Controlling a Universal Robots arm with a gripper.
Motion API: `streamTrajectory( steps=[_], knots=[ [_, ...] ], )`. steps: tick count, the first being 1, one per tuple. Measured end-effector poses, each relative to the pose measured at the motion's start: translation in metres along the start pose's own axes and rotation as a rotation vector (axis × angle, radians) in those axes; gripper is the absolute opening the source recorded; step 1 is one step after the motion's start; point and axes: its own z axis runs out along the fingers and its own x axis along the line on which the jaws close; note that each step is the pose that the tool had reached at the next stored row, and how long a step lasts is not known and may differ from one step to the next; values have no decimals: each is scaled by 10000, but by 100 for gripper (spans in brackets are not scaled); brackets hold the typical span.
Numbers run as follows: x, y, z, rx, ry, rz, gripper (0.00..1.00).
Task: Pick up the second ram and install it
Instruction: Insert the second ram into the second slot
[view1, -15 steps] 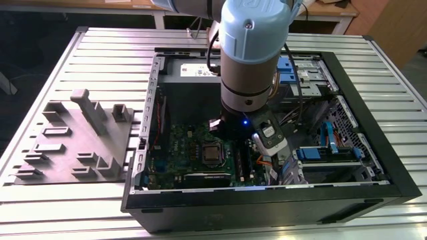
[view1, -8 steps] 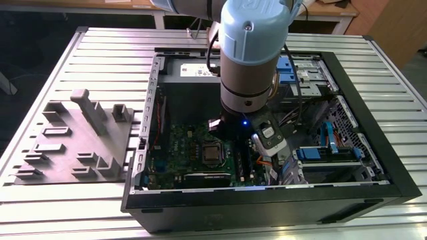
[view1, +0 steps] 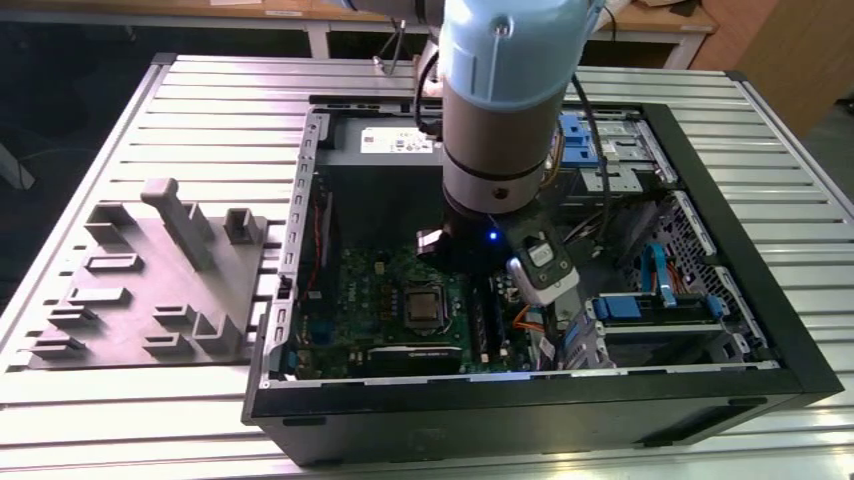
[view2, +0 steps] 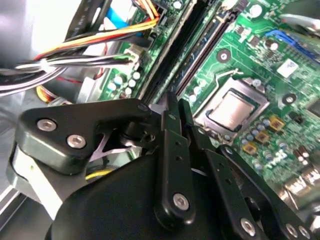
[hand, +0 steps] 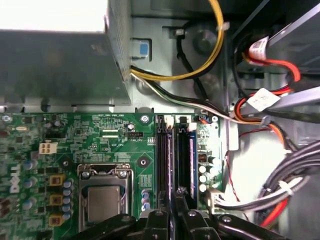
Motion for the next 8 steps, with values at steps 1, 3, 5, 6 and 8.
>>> streamTrajectory(
  steps=[1, 3, 5, 6, 8],
  knots=[
    [-3, 3, -32, -3, -1, 0, 18],
    [-9, 8, -96, 0, 0, 0, 18],
    [-15, 14, -159, -2, 0, 0, 18],
    [-18, 16, -193, 0, 1, -1, 18],
    [-24, 23, -259, 5, 0, -1, 18]
  ],
)
